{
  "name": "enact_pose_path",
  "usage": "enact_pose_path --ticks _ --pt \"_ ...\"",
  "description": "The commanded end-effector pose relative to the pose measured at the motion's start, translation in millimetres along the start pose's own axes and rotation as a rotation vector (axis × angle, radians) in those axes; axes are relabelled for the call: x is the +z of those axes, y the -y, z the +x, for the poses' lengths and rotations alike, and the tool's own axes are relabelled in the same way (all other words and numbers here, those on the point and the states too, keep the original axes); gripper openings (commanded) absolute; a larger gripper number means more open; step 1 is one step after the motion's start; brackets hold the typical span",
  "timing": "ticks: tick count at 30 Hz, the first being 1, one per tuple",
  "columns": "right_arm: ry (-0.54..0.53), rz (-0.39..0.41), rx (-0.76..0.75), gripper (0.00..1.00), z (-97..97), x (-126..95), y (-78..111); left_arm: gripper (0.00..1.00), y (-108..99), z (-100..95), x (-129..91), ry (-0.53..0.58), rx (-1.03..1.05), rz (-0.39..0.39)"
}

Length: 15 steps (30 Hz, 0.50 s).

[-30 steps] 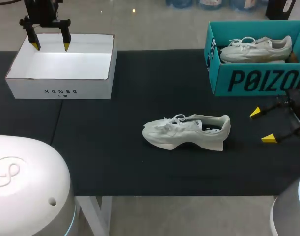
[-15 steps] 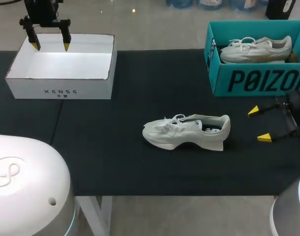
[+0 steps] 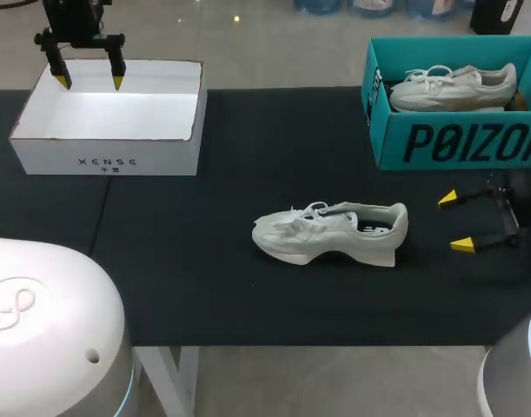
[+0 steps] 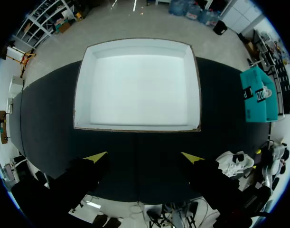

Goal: Take the shoe out of the shoebox, open the shoe tongue, remove and reinsert the insole, then place the shoe into the shoebox

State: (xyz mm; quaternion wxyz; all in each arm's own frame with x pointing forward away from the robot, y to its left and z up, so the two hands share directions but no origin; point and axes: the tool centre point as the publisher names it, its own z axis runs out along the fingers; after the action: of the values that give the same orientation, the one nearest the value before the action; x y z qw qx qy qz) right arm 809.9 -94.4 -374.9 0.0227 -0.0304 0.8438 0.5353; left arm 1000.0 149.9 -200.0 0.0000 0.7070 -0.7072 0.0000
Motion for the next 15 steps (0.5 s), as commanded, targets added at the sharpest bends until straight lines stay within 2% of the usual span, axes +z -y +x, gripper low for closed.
enact_pose_path --ticks 1,9,15 --pt "-0.005 -0.008 0.001 1.00 -3.8 16 5.2 1.00 0 0.0 0 0.000 0.000 0.000" --pt "-0.038 -0.020 -0.006 1.00 -8.3 50 -4.7 1.00 0 0.0 0 0.000 0.000 0.000" --pt "-0.053 -0.010 -0.012 1.00 -11.5 66 -11.4 1.00 0 0.0 0 0.000 0.000 0.000"
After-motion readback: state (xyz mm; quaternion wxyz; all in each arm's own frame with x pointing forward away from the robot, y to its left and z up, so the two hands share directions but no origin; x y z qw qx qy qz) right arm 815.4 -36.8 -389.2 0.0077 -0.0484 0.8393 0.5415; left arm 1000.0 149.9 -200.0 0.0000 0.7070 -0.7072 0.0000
